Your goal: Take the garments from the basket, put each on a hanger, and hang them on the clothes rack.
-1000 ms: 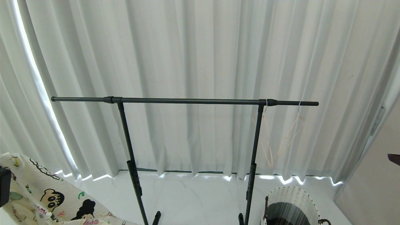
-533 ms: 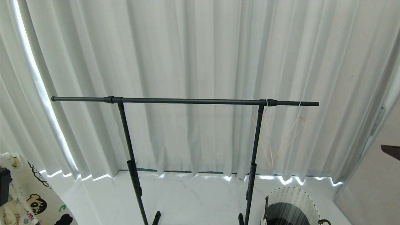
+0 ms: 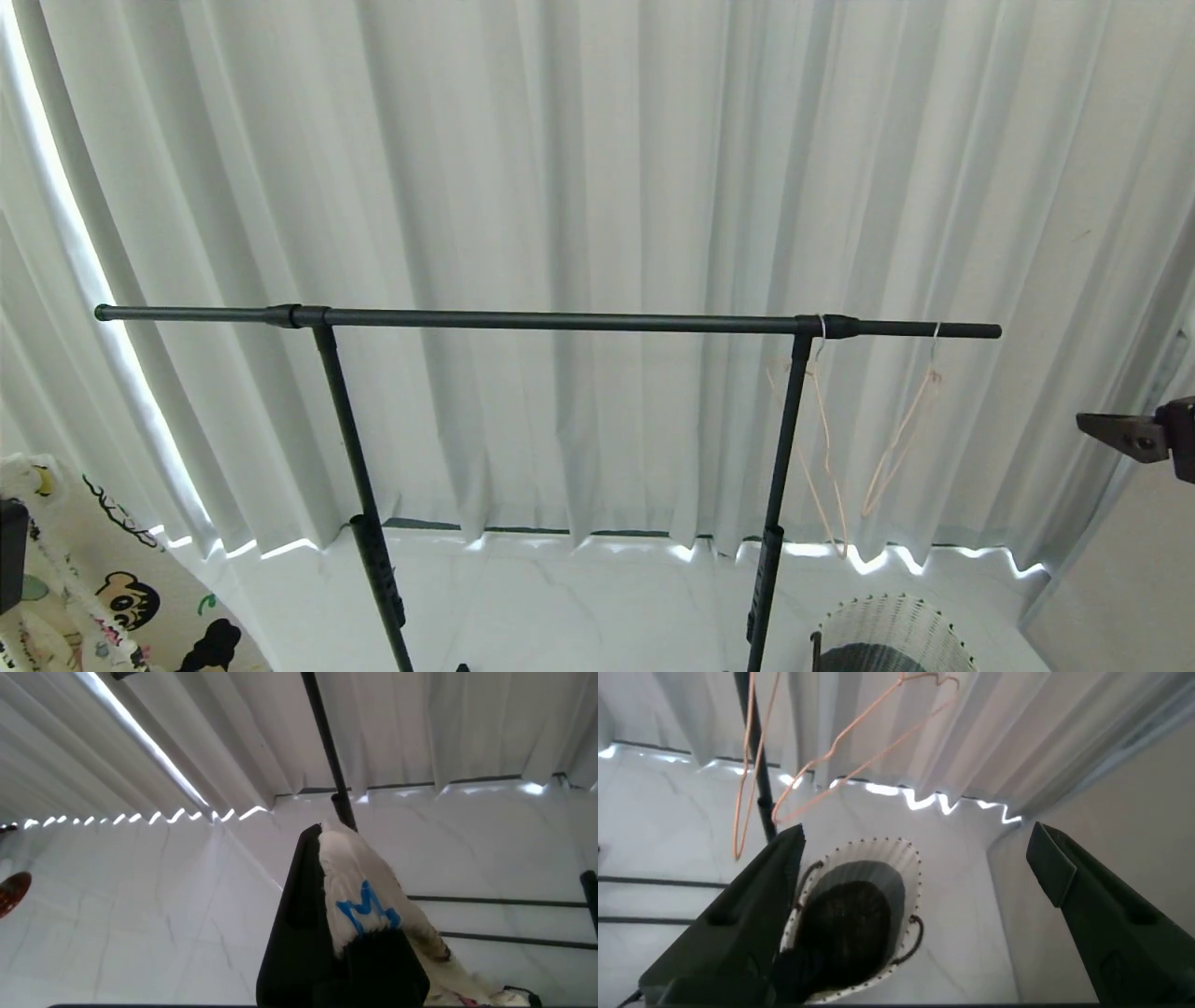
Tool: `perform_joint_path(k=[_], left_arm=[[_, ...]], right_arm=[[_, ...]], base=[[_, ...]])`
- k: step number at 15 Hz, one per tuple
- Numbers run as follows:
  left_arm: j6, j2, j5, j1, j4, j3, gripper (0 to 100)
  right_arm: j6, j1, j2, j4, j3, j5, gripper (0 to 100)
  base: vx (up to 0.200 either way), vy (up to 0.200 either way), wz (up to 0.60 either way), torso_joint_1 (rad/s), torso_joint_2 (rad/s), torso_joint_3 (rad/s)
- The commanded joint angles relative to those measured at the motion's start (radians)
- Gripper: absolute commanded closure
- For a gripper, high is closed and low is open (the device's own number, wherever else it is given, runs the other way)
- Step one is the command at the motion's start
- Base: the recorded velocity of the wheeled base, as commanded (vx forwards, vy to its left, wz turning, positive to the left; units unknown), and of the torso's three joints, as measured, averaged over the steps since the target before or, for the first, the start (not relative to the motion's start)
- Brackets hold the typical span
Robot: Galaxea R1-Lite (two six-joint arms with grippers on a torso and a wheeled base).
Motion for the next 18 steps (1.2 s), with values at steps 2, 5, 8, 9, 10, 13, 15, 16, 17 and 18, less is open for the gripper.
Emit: perform_joint_path(k=[2, 5, 8, 9, 10, 13, 15, 16, 17, 18], left_arm=[[-0.002, -0.006, 0.000, 0.000, -0.001, 0.000, 100], [-0.002, -0.010, 0.002, 0.005, -0.001, -0.008, 100], [0.000, -0.010, 0.003, 0.006, -0.024, -0.005, 100], [0.000, -0.009, 0.005, 0.006, -0.026, -0.005, 100], [0.000, -0.010, 0.006, 0.006, -0.026, -0.003, 100], [0.000, -0.012, 0.006, 0.006, -0.026, -0.003, 100], [0.000, -0.012, 0.006, 0.006, -0.026, -0.002, 100], [0.000, -0.012, 0.006, 0.006, -0.026, -0.002, 100], [0.000, -0.010, 0.006, 0.006, -0.026, -0.002, 100], [0.000, -0.009, 0.006, 0.006, -0.026, -0.002, 100]], right_arm=[[0.045, 0.009, 0.071, -0.004, 0.012, 0.003, 0], [0.207, 0.050, 0.222, -0.160, 0.068, -0.008, 0], [0.300, 0.081, 0.426, -0.304, 0.082, -0.114, 0], [0.335, 0.082, 0.507, -0.366, 0.081, -0.165, 0], [0.358, 0.082, 0.574, -0.424, 0.076, -0.186, 0], [0.371, 0.079, 0.703, -0.491, 0.036, -0.189, 0], [0.374, 0.078, 0.778, -0.496, -0.034, -0.191, 0], [0.374, 0.076, 0.791, -0.496, -0.042, -0.191, 0], [0.374, 0.066, 0.812, -0.496, -0.048, -0.192, 0], [0.374, 0.053, 0.818, -0.496, -0.047, -0.198, 0]], base=[[0.000, 0.000, 0.00, 0.000, 0.00, 0.000], [0.000, 0.000, 0.00, 0.000, 0.00, 0.000], [0.000, 0.000, 0.00, 0.000, 0.00, 0.000], [0.000, 0.000, 0.00, 0.000, 0.00, 0.000], [0.000, 0.000, 0.00, 0.000, 0.00, 0.000], [0.000, 0.000, 0.00, 0.000, 0.00, 0.000], [0.000, 0.000, 0.00, 0.000, 0.00, 0.000], [0.000, 0.000, 0.00, 0.000, 0.00, 0.000], [0.000, 0.000, 0.00, 0.000, 0.00, 0.000], [0.000, 0.000, 0.00, 0.000, 0.00, 0.000]])
